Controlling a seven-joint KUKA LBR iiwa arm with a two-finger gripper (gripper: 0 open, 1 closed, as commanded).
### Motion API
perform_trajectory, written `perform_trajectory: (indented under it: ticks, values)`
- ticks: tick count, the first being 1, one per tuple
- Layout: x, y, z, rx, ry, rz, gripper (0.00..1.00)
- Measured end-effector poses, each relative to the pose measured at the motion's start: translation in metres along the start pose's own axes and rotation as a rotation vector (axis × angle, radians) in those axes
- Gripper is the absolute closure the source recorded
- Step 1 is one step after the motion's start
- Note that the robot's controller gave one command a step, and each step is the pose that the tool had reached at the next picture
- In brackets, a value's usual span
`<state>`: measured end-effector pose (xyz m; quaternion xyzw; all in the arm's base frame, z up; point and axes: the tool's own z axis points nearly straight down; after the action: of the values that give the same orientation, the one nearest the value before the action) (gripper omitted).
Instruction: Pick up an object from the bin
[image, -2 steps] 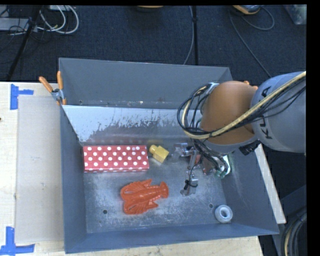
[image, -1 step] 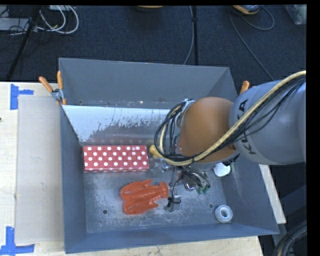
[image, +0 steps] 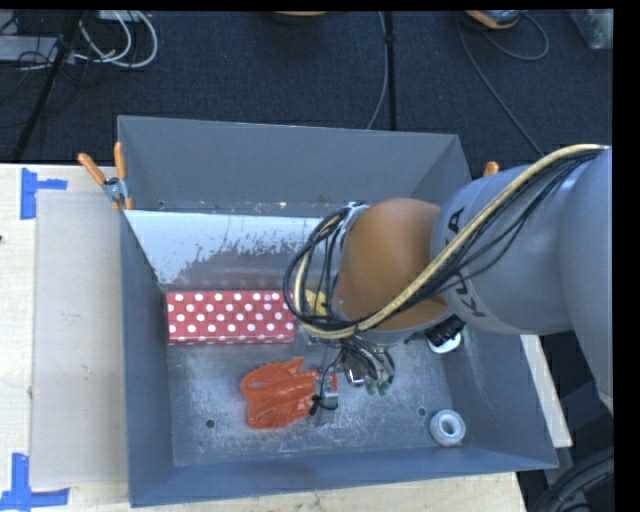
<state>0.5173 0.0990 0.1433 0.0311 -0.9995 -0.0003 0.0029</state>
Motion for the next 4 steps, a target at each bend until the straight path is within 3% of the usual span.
perform_trajectory:
  ticks: [1,2,4]
  values:
    - [0.013,-0.010,0.059,0.000,0.001,-0.300,0.00]
    - [0.015,0.011,0.073,0.000,-0.001,-0.013,1.00]
    - [0.015,0.011,0.072,0.000,-0.001,-0.013,1.00]
